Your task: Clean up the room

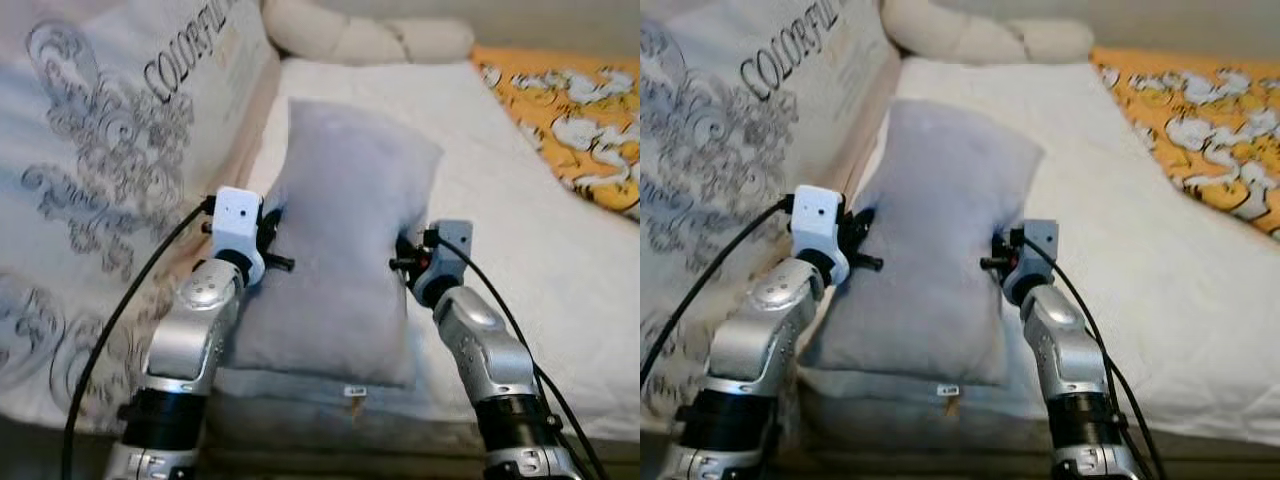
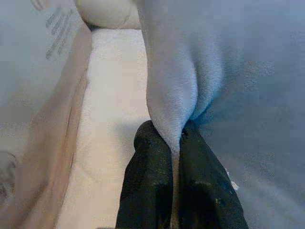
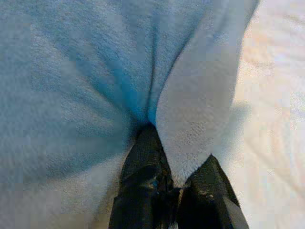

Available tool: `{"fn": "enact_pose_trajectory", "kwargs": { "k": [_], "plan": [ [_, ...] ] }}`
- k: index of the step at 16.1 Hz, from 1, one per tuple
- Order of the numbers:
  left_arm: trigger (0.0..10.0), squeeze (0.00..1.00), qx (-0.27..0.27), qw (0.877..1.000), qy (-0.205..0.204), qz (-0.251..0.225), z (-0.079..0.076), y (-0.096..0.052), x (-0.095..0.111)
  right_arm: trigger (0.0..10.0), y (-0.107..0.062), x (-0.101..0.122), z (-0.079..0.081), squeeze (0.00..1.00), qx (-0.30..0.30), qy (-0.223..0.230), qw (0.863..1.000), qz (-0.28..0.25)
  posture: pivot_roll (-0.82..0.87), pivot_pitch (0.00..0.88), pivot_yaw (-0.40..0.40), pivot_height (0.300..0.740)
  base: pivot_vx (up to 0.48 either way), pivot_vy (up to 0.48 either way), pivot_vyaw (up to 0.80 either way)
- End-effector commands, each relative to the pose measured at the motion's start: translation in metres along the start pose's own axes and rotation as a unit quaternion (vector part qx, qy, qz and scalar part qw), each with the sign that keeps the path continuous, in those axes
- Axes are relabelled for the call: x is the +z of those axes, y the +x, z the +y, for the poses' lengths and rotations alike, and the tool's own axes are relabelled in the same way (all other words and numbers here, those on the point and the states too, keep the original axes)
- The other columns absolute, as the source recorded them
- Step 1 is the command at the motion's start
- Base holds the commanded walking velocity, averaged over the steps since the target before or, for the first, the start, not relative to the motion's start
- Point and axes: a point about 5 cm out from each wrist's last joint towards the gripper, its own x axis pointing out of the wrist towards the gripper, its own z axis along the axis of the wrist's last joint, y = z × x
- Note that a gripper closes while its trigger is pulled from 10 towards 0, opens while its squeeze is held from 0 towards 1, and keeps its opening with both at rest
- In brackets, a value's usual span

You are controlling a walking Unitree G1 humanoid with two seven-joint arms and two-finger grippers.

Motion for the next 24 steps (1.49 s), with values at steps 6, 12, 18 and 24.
{"fn": "enact_pose_trajectory", "kwargs": {
  "k": [6,12,18,24],
  "plan": [
    [10.0,0.0,0.002,0.999,0.047,-0.008,0.009,0.004,0.005,10.0,0.002,0.011,-0.002,1.0,-0.014,0.026,0.999,-0.04,0.02,0.0,-0.002,0.74,0.051,0.0,0.0],
    [10.0,0.0,-0.019,0.99,0.138,-0.004,0.015,0.028,0.007,10.0,-0.005,0.009,-0.036,1.0,-0.098,-0.01,0.994,-0.038,-0.02,0.0,0.033,0.74,0.0,0.0,0.0],
    [10.0,0.0,0.042,0.977,0.211,-0.002,0.048,0.058,0.012,10.0,-0.008,0.021,-0.034,0.0,-0.03,-0.066,0.996,-0.047,-0.06,0.0,0.05,0.74,0.0,0.0,0.0],
    [10.0,0.0,0.009,0.943,0.332,0.014,0.081,0.059,0.019,10.0,-0.012,0.031,-0.017,0.0,0.074,-0.096,0.991,-0.062,-0.07,0.0,0.048,0.74,0.0,0.0,0.0]
  ]
}}
